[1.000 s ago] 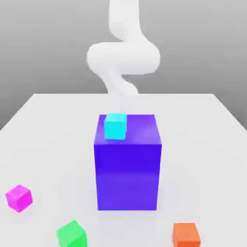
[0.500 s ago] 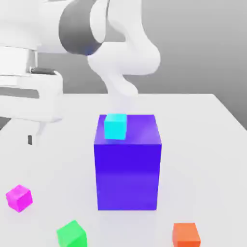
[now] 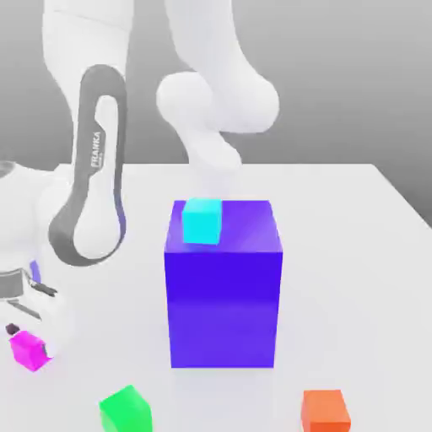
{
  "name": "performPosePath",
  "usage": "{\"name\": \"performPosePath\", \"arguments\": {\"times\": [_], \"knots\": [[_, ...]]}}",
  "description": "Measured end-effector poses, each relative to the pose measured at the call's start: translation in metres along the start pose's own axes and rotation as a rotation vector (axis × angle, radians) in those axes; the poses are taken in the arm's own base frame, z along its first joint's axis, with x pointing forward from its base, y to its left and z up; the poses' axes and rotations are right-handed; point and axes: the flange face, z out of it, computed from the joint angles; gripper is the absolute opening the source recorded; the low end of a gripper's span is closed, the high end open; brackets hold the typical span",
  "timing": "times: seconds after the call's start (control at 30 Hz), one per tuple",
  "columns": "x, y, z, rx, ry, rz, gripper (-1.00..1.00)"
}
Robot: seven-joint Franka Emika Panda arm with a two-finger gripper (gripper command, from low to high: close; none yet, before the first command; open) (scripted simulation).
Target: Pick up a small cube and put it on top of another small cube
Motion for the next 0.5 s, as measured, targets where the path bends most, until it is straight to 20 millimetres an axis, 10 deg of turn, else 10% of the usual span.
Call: {"name": "performPosePath", "arguments": {"times": [0.17, 0.33, 0.5], "knots": [[0.0, 0.0, 0.001, 0.0, -0.001, 0.0, -1.0], [-0.001, -0.001, -0.052, 0.001, -0.001, -0.002, -1.0], [-0.054, -0.086, -0.083, 0.004, -0.006, -0.135, -1.0]]}}
